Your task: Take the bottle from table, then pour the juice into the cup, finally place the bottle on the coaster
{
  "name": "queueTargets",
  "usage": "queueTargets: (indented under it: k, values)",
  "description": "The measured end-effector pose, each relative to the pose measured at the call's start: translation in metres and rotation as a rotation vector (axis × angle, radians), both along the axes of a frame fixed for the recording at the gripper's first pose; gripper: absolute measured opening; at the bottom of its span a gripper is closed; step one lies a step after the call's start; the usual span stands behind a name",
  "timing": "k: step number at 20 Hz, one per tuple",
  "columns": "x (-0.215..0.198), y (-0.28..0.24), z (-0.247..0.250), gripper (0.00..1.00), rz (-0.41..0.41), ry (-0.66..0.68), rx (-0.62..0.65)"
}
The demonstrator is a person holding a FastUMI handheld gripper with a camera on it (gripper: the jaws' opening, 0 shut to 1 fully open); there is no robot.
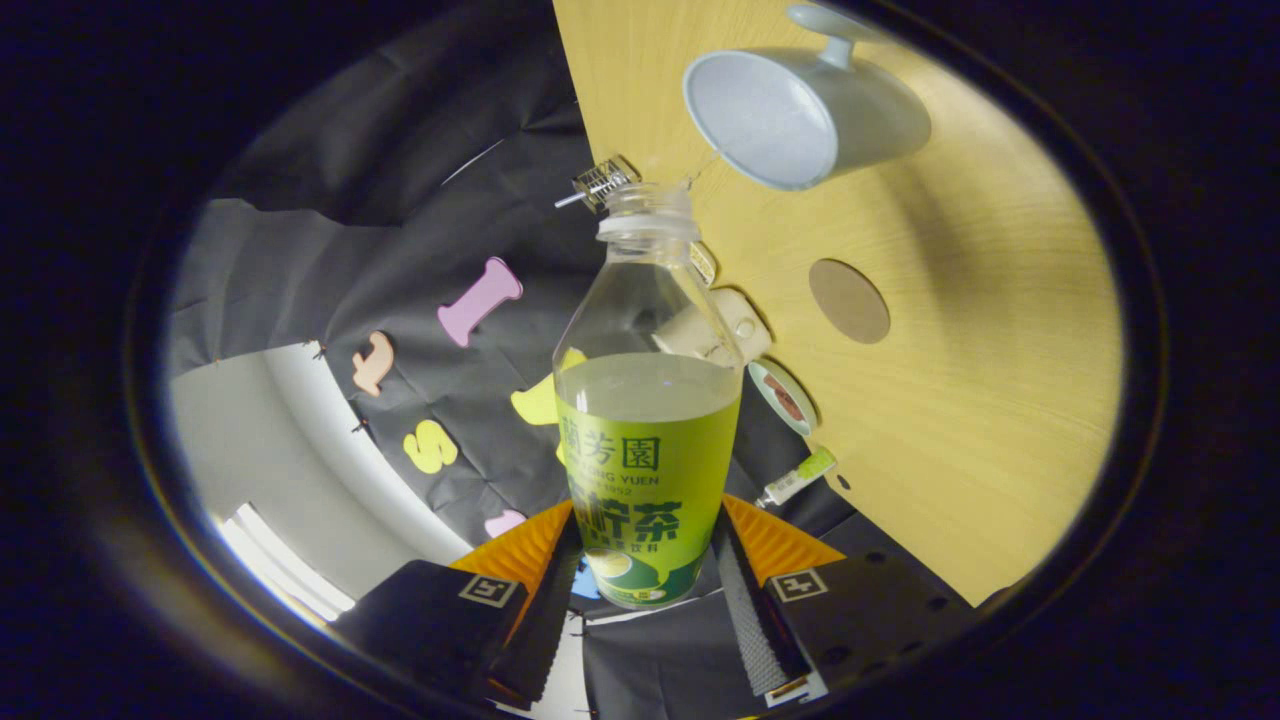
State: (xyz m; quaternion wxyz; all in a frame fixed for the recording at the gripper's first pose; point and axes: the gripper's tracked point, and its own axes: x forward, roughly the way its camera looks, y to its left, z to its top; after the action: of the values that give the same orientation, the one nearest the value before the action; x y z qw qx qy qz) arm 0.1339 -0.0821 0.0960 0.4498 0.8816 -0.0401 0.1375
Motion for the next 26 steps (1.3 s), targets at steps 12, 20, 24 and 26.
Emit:
queueTargets:
  k: [12,20,24,26]
  values:
    - [-0.002,-0.003,0.005,0.76,-0.006,0.003,-0.02]
    - [0.002,0.007,-0.008,0.76,-0.025,0.021,-0.207]
    - [0.002,0.021,-0.03,0.76,-0.031,0.058,-0.394]
    - [0.001,0.029,-0.039,0.76,-0.031,0.081,-0.477]
